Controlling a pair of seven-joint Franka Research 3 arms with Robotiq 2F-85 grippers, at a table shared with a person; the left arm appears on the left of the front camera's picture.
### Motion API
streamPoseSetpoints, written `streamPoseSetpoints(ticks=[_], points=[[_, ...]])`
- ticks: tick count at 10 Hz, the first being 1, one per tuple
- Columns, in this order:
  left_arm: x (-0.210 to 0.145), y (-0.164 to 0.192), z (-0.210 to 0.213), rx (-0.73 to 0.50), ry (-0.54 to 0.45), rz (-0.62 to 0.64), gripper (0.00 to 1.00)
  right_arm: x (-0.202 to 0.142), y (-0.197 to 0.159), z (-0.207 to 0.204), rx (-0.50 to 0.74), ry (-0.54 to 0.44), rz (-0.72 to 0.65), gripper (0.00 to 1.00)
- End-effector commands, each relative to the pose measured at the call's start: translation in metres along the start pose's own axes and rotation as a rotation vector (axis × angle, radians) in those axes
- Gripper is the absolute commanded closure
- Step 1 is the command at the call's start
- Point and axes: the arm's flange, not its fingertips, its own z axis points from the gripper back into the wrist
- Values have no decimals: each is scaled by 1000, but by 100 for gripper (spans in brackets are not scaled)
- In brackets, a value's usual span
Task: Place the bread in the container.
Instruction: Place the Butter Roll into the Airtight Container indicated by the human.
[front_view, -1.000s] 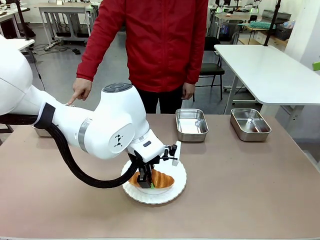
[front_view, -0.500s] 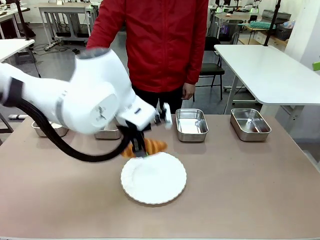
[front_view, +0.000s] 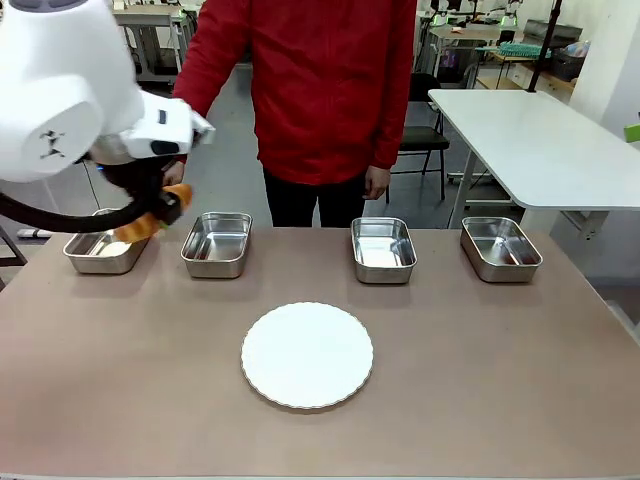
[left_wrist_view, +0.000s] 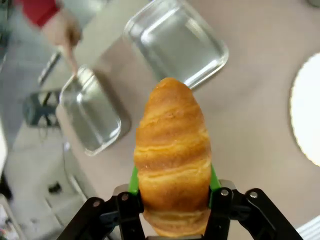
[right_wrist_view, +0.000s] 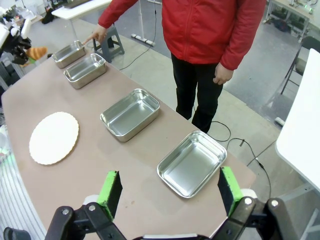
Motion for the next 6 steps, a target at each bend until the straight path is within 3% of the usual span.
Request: streamPoseSetpoints(ticks=[1,2,3,6], points=[[-17,1,-10,-38,-26,135,48,1,0,0,5,-17,4,0],[-20,-1,-16,-180,-39,80,48,1,0,0,5,-17,4,0],[-11,12,-7,-5,21,86,48,1,0,0,5,-17,4,0],[-11,12,-7,-5,21,86,48,1,0,0,5,-17,4,0]])
